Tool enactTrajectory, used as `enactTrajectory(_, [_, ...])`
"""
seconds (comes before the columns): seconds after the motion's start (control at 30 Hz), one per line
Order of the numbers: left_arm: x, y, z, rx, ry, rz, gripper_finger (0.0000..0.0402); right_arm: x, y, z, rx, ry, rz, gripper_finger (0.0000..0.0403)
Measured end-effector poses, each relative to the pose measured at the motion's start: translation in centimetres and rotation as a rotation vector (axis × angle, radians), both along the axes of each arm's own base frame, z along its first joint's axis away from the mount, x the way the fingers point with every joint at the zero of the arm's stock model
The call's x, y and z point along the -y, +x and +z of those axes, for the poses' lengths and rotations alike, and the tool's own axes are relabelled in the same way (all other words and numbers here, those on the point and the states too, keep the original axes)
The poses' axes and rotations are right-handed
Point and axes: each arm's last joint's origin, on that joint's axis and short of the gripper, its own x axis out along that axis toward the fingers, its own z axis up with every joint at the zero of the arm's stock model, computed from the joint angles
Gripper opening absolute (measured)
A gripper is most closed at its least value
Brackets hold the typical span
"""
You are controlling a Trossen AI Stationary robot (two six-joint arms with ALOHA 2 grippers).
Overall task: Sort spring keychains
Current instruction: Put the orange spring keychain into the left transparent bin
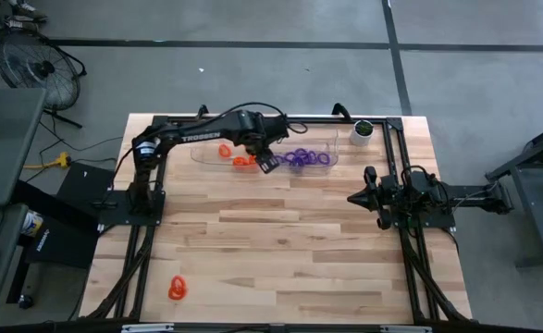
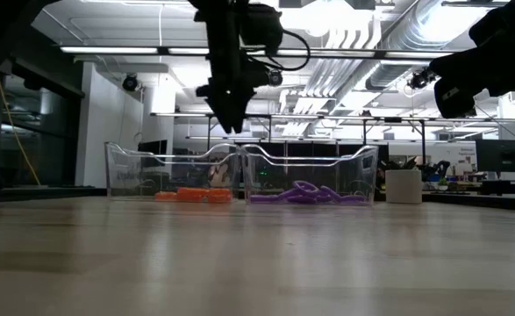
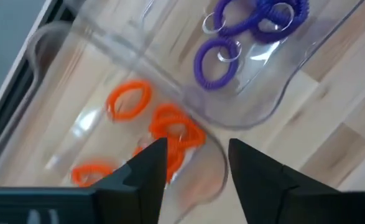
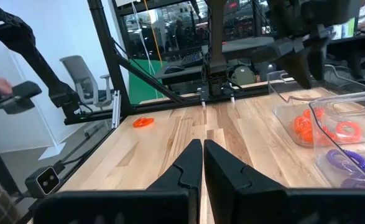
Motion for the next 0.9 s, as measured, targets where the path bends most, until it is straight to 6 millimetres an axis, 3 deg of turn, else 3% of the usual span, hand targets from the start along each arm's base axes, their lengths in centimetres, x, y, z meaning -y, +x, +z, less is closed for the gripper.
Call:
enactTrajectory(0.23, [0.6, -1.8, 1.5, -0.023, -0.040, 0.122, 0.0104, 0.0, 0.0, 0.0, 0.000, 0.000, 0.000, 0.0012])
enactTrajectory(0.53, [2.0, -2.9, 1.6, -0.086, -0.118, 0.297, 0.0029, 0.0, 0.0, 0.0, 0.000, 0.000, 0.000, 0.0012])
enactTrajectory(0.7, [3.6, -3.0, 1.7, -0.110, -0.123, 0.355, 0.0003, 0.0, 0.0, 0.0, 0.000, 0.000, 0.000, 0.0012])
enactTrajectory(0.9, [6.7, -3.3, 2.1, -0.145, -0.082, 0.376, 0.0002, 0.0, 0.0, 0.0, 0.000, 0.000, 0.000, 0.0012])
